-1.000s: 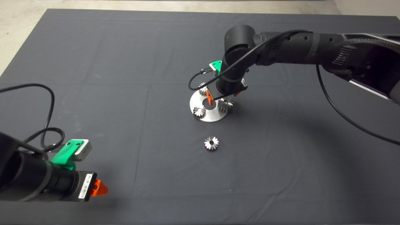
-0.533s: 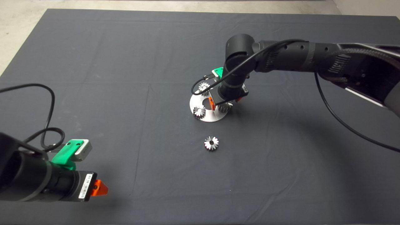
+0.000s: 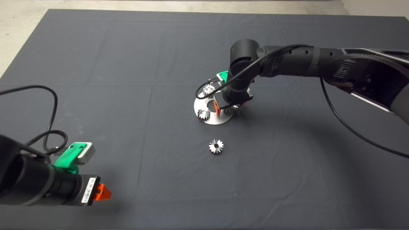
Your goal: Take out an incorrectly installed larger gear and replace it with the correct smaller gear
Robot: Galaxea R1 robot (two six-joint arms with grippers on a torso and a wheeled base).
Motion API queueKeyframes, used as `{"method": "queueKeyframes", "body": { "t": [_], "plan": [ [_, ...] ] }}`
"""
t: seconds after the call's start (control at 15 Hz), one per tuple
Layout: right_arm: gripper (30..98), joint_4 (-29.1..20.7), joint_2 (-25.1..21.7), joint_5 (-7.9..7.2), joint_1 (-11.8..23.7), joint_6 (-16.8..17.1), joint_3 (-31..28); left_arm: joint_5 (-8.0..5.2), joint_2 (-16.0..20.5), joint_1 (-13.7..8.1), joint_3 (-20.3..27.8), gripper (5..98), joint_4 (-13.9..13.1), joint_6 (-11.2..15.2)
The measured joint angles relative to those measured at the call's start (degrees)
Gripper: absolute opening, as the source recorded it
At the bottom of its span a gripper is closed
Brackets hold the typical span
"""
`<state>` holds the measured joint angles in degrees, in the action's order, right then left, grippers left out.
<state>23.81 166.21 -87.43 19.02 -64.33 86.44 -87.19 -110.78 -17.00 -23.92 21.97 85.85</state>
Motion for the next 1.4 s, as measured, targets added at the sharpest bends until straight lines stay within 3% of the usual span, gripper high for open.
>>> {"method": "queueKeyframes", "body": {
  "t": [0.8, 1.4],
  "plan": [
    [53.7, 1.65, 0.33, -0.80, -0.13, 0.00, -0.04, 0.00, 0.00, -0.01, 0.00, 83.9, 0.00, 0.06],
    [50.4, 0.93, 0.01, -1.12, 0.39, -0.16, -2.97, 0.01, -0.57, 0.01, -0.85, 83.9, 0.09, 0.04]
  ]
}}
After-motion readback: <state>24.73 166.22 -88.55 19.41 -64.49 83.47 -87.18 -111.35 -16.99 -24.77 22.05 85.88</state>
